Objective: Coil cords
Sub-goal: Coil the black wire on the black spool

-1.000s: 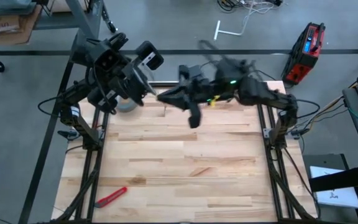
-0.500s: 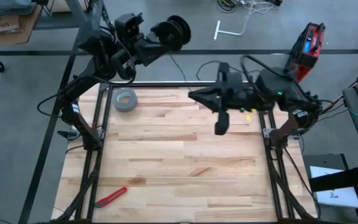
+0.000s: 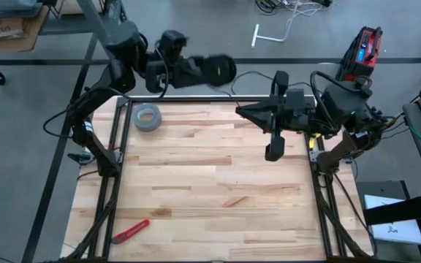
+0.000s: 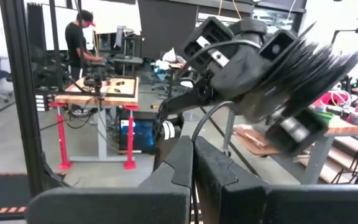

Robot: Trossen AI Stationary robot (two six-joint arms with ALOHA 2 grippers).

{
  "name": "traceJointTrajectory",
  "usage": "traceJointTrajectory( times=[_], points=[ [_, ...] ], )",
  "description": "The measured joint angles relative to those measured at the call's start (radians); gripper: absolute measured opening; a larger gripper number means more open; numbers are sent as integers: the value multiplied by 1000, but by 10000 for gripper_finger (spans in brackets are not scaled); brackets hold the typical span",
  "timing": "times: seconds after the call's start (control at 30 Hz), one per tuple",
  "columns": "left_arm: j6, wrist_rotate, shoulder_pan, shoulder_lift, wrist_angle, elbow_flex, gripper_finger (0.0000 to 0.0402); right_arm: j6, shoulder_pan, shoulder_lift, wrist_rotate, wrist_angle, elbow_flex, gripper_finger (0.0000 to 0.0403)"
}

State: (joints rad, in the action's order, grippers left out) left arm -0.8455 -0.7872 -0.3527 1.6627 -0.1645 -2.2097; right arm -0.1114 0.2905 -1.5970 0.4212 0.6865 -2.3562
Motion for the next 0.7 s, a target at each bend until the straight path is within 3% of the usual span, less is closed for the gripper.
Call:
traceJointTrajectory(
  times=[0.13,0.4,0.7],
  points=[
    [-37,-123,-1,0,-104,0,0,-33,0,1,-1,-2,0,0],
    [-82,-350,9,0,-108,20,0,-69,-7,2,-1,-22,0,0],
    [-62,-412,70,21,-107,21,0,-1,-71,4,-9,-78,0,0]
  ],
)
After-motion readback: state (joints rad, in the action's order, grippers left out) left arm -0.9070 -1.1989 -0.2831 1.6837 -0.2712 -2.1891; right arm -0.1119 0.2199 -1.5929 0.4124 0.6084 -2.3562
